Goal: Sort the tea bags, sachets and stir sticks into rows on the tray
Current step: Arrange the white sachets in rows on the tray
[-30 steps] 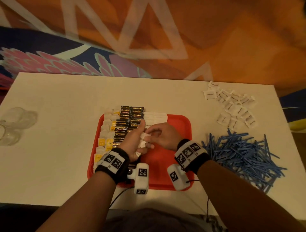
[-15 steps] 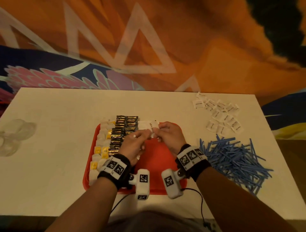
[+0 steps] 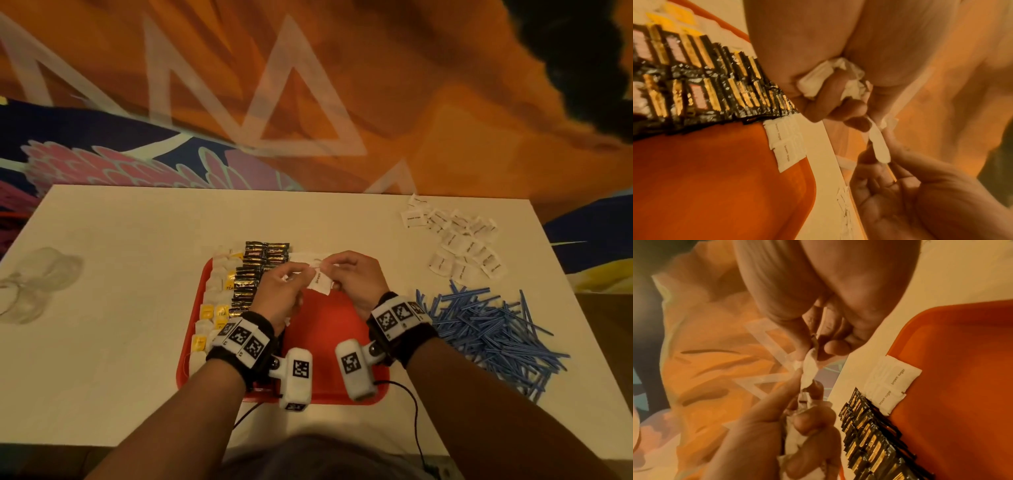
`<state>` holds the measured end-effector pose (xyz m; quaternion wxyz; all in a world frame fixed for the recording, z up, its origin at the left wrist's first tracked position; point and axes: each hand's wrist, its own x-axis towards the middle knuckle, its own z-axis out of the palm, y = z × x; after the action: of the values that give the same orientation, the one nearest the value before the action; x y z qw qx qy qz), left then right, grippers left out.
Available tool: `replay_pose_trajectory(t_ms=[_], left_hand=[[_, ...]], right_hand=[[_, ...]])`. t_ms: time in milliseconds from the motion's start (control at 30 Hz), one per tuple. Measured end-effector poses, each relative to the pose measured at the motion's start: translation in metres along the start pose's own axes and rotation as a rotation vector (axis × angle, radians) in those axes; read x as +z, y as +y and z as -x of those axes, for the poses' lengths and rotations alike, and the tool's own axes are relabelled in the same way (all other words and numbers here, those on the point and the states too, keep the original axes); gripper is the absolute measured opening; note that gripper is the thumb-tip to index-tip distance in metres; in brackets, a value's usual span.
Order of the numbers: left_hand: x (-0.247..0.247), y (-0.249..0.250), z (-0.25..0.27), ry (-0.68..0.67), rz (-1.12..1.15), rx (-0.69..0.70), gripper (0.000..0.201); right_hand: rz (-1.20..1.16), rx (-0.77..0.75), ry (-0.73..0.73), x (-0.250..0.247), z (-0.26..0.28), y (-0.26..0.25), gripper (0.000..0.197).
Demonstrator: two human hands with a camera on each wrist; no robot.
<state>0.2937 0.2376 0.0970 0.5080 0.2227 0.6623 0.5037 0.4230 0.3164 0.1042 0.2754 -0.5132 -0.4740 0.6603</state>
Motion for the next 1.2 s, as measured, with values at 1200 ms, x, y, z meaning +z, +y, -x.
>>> replay_pose_trajectory(t_ms=[1200], left_hand=[[-0.035, -0.029, -0.021, 0.292, -0.076, -0.008, 0.01]], right_hand=[[0.279, 0.124, -0.108, 0.007, -0.024, 0.06, 0.023]])
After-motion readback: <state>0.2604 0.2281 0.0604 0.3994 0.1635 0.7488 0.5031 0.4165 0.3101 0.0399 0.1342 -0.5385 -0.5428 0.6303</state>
